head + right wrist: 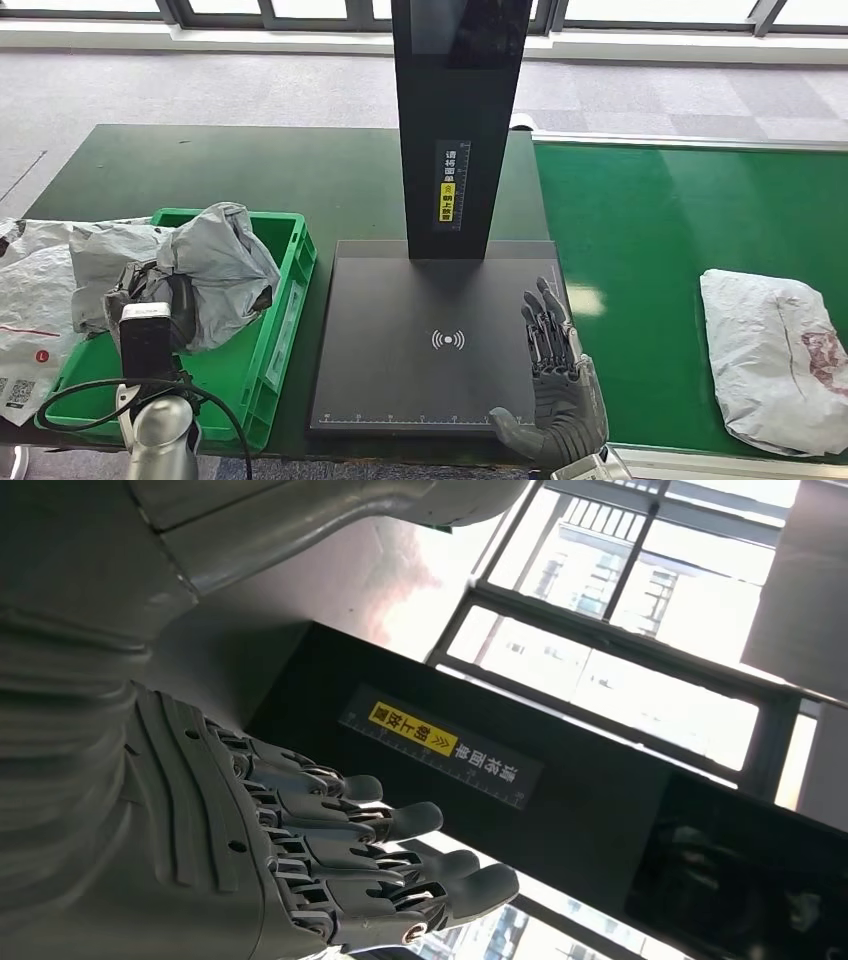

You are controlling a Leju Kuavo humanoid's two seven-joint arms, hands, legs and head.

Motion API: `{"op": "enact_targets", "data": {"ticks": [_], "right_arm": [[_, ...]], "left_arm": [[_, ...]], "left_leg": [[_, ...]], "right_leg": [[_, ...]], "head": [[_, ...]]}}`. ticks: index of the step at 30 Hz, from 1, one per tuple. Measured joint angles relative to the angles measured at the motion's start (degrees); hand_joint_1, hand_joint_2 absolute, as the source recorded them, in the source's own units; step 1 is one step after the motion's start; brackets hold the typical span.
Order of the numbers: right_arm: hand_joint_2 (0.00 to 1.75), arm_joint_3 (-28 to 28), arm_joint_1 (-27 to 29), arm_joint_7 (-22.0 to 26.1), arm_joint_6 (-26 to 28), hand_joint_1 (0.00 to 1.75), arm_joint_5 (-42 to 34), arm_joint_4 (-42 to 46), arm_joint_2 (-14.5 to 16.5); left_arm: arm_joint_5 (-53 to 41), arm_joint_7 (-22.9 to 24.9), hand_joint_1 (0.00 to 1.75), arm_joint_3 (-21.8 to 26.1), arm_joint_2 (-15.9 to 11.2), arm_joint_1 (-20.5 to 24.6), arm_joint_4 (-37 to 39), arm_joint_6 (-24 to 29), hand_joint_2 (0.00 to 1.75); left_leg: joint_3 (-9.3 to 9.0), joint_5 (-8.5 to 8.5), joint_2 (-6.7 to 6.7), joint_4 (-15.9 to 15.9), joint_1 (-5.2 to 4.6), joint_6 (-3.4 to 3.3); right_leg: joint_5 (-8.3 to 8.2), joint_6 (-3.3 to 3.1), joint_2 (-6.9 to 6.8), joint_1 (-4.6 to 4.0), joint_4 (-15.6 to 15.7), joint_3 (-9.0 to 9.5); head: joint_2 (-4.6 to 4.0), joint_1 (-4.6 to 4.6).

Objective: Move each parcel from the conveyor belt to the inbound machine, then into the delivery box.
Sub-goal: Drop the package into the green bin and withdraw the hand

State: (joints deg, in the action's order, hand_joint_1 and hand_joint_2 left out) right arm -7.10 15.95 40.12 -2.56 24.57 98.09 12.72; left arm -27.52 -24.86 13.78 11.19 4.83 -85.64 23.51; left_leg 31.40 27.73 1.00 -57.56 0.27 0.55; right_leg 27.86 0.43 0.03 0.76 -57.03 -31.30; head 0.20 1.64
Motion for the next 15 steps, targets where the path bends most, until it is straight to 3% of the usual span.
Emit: {"op": "enact_targets", "data": {"ticks": [11,12,15], "right_arm": [[1.75,0.00,-0.08,-0.01,0.01,0.00,0.00,0.00,0.02],[1.75,0.00,-0.09,-0.01,0.01,0.00,0.00,0.00,0.02],[1.75,0.00,-0.18,-0.01,0.01,0.00,-0.01,-0.03,0.02]], "left_arm": [[0.71,0.14,1.75,2.64,0.00,2.15,3.75,-0.76,1.75],[0.71,0.14,1.50,2.69,0.00,2.19,3.84,-0.77,1.75],[0.80,0.10,0.19,2.99,0.03,2.24,4.05,-1.20,1.75]], "left_leg": [[-0.38,-0.06,0.07,0.33,-0.13,0.16],[-0.42,-0.06,0.08,0.35,-0.13,0.17],[-0.57,-0.05,0.10,0.43,-0.13,0.21]], "right_leg": [[0.16,-0.09,-0.06,0.08,-0.02,0.63],[0.17,-0.10,-0.07,0.08,-0.02,0.67],[0.22,-0.16,-0.07,0.08,-0.02,0.77]], "head": [[0.00,0.00],[0.00,0.00],[0.00,-0.01]]}}
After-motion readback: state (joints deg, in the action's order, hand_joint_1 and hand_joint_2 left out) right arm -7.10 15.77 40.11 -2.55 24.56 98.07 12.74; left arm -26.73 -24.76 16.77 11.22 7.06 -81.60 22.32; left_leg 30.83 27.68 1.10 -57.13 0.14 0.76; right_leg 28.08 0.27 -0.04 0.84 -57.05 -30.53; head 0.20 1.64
